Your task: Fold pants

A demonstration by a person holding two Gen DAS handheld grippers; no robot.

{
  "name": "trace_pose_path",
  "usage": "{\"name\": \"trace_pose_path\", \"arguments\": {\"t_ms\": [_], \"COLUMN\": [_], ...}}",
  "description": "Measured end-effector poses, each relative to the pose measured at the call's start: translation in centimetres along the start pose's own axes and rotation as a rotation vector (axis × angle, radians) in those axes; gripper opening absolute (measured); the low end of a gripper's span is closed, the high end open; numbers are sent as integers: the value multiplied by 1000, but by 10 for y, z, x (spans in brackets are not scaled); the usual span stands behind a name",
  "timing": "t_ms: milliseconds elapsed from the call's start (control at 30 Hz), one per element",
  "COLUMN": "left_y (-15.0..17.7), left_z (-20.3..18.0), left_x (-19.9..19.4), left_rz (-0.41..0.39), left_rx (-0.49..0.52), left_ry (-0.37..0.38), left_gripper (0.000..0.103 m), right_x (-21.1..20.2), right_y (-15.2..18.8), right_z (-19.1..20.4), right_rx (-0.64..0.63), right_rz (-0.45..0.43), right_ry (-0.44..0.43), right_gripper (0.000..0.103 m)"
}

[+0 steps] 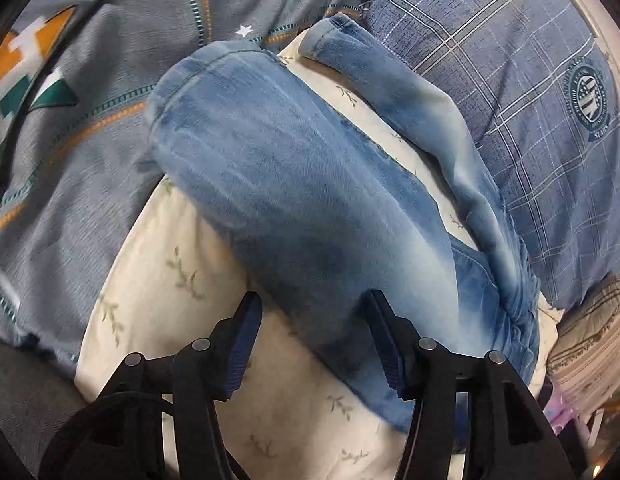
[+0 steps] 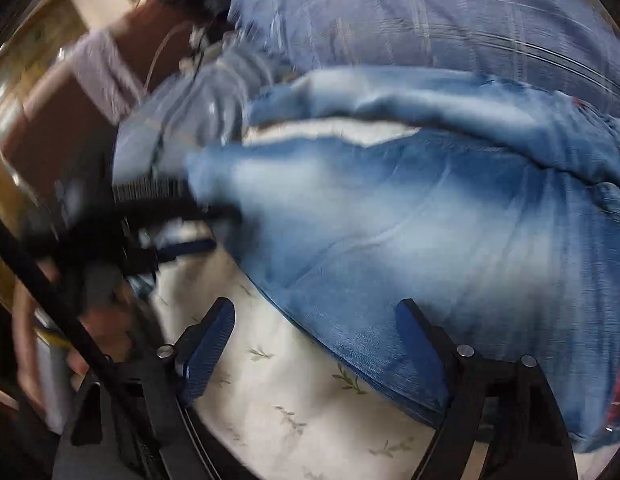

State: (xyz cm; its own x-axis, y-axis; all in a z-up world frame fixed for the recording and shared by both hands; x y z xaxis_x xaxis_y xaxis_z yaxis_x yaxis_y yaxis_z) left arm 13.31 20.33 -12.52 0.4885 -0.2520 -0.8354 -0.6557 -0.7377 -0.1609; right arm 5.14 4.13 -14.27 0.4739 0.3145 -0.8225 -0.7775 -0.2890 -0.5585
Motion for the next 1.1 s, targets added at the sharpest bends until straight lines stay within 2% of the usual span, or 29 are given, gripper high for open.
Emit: {"name": "trace_pose_path", "arguments": {"t_ms": [67, 100, 133, 167, 200, 233, 300, 367, 433, 467, 567, 633, 667, 700, 733, 767, 833, 900, 967, 1000, 1067, 1100], "left_y": [-4, -5, -7, -9, -12, -12, -13, -3, 10, 15, 23, 26, 26, 25, 25, 23, 26, 41, 60, 68, 87, 97], "left_z": [-3, 0, 0, 1, 1, 0, -8, -22, -27, -23, 3, 9, 5, -1, -11, -16, -29, -41, -56, -61, -95, -110], "left_x": [1, 3, 3, 6, 10, 6, -12, -42, -61, -60, -29, -17, -19, -26, -40, -47, -68, -85, -97, -104, -109, -111], "left_rz": [-23, -26, -44, -61, -74, -82, -145, -230, -310, -314, -238, -197, -205, -238, -296, -325, -429, -463, -472, -460, -400, -376], "left_rx": [-9, -13, -17, -8, 5, 2, 23, 113, 202, 215, 151, 124, 126, 133, 157, 170, 203, 255, 286, 304, 382, 419], "left_ry": [11, 12, 7, -10, -27, -13, 14, 9, -56, -92, -213, -239, -230, -208, -172, -157, -136, -116, -75, -47, 28, 46], "left_gripper": [52, 51, 36, 11, 8, 5, 3, 3, 3, 3, 4, 6, 7, 9, 18, 31, 46, 47, 50, 51, 54, 55], "right_x": [12, 15, 16, 16, 14, 11, 1, -12, -30, -34, -21, 3, 6, 0, -7, -21, -47, -77, -99, -111, -138, -156], "right_y": [10, 14, 15, 17, 17, 17, 13, 9, 5, 3, 18, 30, 34, 31, 25, 15, 0, -10, -16, -17, -24, -26], "right_z": [3, 4, 5, 3, 2, 4, 6, 8, 13, 16, 12, 7, 5, 3, 4, 4, -4, -20, -34, -44, -65, -83], "right_rx": [-61, -116, -160, -197, -234, -243, -238, -220, -197, -192, -125, -76, -49, 1, 30, 65, 122, 175, 217, 241, 296, 340], "right_rz": [25, 23, 20, 21, 20, 13, -5, -21, -37, -43, 19, 78, 86, 59, 37, -17, -113, -208, -255, -273, -326, -352], "right_ry": [35, 95, 150, 213, 282, 281, 280, 253, 209, 193, 104, 55, 41, 0, -43, -103, -131, -117, -89, -65, -39, 1], "right_gripper": [83, 79, 66, 58, 47, 29, 16, 14, 14, 14, 14, 19, 19, 23, 29, 37, 78, 81, 82, 82, 83, 86]}}
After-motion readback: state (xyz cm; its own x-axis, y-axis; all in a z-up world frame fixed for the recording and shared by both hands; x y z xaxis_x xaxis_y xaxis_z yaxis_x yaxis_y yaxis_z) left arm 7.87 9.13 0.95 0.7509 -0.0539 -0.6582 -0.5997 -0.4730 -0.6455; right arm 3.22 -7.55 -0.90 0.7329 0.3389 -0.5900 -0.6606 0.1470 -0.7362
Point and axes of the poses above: each gripper's, at about its wrist camera, not at the fingertips, and x roughly the way its jaws point, z to its left, y to its underside, the point moved 10 cm from there along x, roughly the way its jaws point, and after that the axes turned 8 degrees about -x, right-handed, at the moved point
